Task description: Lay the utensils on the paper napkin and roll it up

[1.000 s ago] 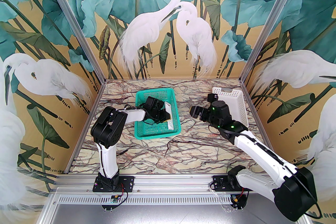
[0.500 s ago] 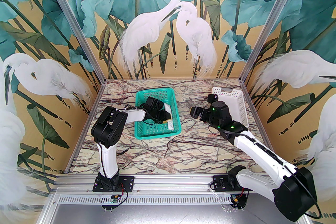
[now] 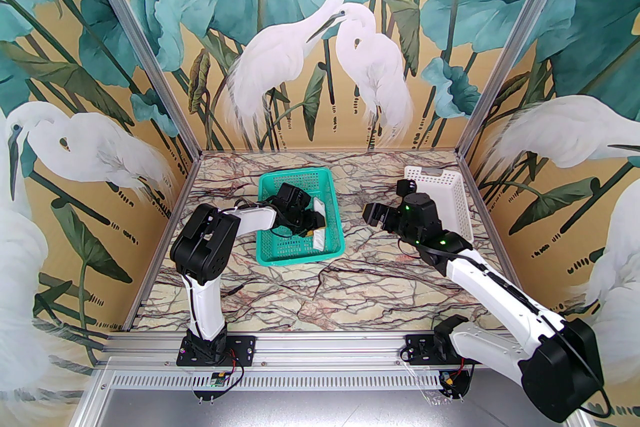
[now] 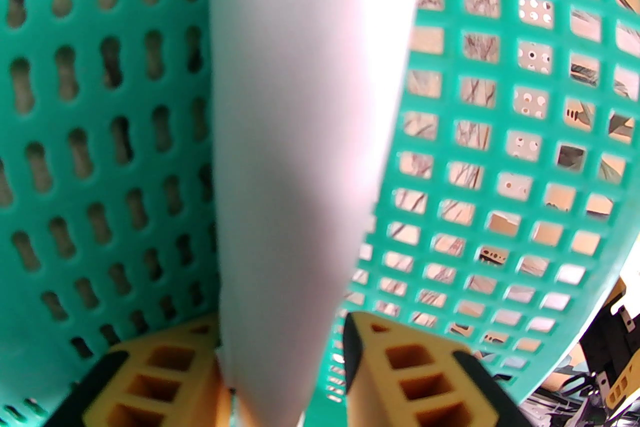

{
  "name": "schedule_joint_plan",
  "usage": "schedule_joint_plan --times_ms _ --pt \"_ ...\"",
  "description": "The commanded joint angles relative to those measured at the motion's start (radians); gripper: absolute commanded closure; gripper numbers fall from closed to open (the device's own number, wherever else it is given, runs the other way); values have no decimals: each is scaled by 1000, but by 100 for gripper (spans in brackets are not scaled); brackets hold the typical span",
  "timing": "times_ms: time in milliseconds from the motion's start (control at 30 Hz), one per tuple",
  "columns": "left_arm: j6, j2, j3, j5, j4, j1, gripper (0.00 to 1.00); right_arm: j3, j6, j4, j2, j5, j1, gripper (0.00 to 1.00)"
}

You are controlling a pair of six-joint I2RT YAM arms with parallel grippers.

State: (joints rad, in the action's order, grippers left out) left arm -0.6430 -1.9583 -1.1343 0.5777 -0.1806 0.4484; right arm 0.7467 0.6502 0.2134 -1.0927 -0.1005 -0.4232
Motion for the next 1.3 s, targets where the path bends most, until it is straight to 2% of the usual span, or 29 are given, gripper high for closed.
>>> schedule_joint_plan --times_ms 0,600,700,867,1067,1267 --pt "30 36 -21 -48 -62 3 56 -13 -9 -5 1 8 8 10" --pt "80 65 -38 -145 -126 1 44 -18 -16 -2 -5 2 12 10" --pt "94 75 -44 -169 -154 1 39 -15 -26 10 -1 14 15 10" --pt "111 104 -45 -207 -185 2 38 -3 -50 39 11 27 23 6" --pt "129 187 -42 -249 -199 2 35 42 -83 76 26 14 52 2" --pt "168 359 -4 -322 -193 1 33 131 -161 139 39 7 117 1"
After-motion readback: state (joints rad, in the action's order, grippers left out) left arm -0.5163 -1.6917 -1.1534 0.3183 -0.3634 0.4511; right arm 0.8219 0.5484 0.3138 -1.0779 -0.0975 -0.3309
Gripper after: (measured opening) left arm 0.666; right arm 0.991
